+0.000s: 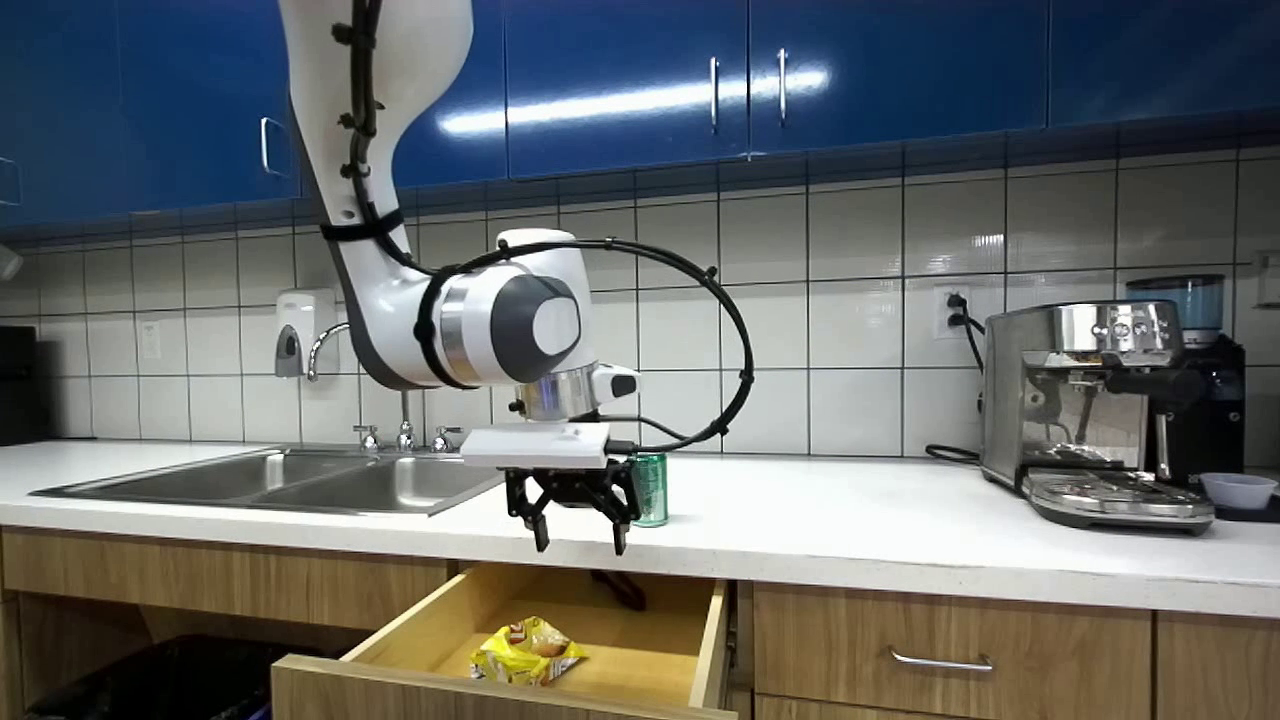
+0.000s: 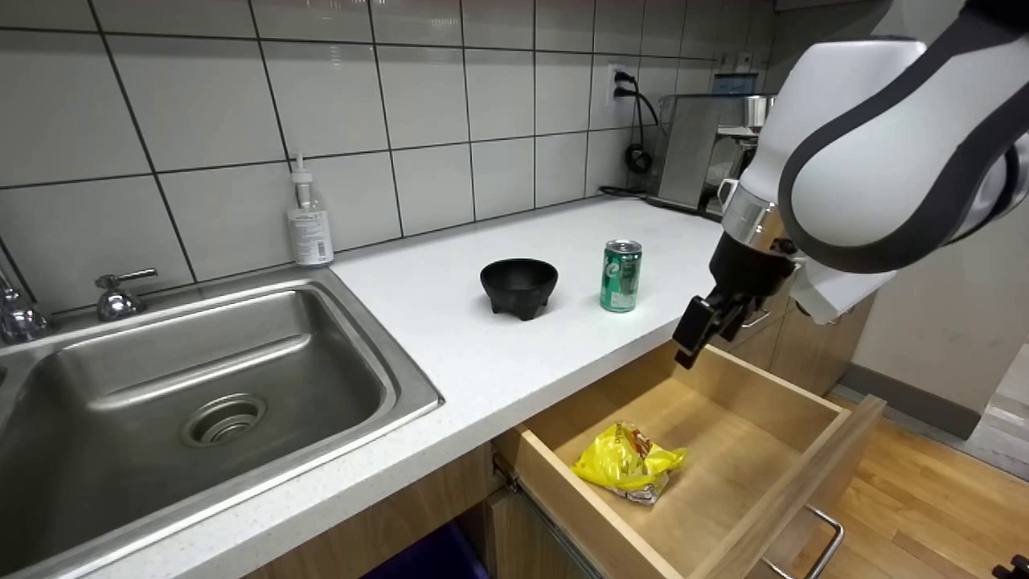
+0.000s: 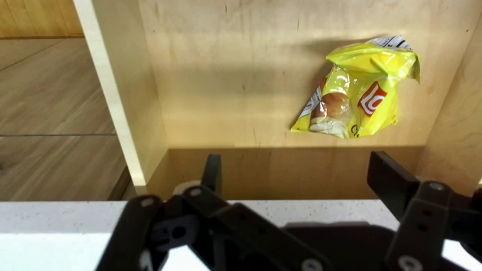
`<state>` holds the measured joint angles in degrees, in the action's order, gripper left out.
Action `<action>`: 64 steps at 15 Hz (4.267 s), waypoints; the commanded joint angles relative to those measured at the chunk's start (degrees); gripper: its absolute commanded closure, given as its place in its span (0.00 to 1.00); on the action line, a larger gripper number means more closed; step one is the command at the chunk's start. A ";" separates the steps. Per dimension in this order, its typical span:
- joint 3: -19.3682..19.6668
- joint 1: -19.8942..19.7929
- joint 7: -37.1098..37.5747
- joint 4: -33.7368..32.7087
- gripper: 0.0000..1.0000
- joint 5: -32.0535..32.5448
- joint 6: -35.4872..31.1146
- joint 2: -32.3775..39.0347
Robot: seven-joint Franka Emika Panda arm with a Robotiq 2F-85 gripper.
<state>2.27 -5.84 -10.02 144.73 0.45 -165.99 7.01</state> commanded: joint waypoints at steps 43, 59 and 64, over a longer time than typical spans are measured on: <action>1.73 -1.22 -1.69 -21.94 0.00 -8.95 0.68 7.23; 0.67 -1.21 0.79 -26.85 0.00 -5.50 2.38 11.40; 0.92 -1.12 1.17 -27.58 0.00 -5.21 2.89 12.54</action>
<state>3.66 -6.15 -9.74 119.37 -6.32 -165.49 18.58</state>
